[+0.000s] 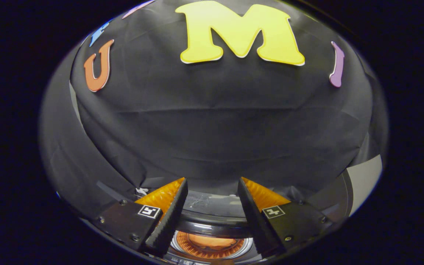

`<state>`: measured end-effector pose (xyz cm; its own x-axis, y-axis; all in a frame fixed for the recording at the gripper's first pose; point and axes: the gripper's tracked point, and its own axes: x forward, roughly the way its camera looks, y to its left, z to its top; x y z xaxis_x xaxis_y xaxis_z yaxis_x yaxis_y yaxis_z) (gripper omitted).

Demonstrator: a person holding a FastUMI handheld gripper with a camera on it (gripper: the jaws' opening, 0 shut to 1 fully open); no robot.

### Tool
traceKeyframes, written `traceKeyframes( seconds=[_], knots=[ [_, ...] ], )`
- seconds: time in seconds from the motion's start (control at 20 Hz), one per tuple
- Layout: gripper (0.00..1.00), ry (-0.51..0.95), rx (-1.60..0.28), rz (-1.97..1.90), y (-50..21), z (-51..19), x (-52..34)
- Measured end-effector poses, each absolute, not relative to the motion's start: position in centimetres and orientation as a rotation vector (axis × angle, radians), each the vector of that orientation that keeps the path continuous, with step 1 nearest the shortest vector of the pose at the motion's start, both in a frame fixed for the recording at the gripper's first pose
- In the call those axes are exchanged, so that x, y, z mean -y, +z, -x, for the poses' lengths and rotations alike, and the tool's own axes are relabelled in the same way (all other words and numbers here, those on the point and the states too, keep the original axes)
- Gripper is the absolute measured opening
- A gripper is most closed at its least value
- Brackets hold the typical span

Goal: Put the clothes into the washing machine and then close the washing machine lid.

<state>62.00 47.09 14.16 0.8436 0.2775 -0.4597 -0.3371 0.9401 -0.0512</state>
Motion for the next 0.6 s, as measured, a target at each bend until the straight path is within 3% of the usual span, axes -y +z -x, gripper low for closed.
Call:
traceKeyframes(
  seconds=[0.6],
  knots=[
    [0.86, 0.323, -0.377, 0.132, 12.2, -57.4, -46.1]
  ],
)
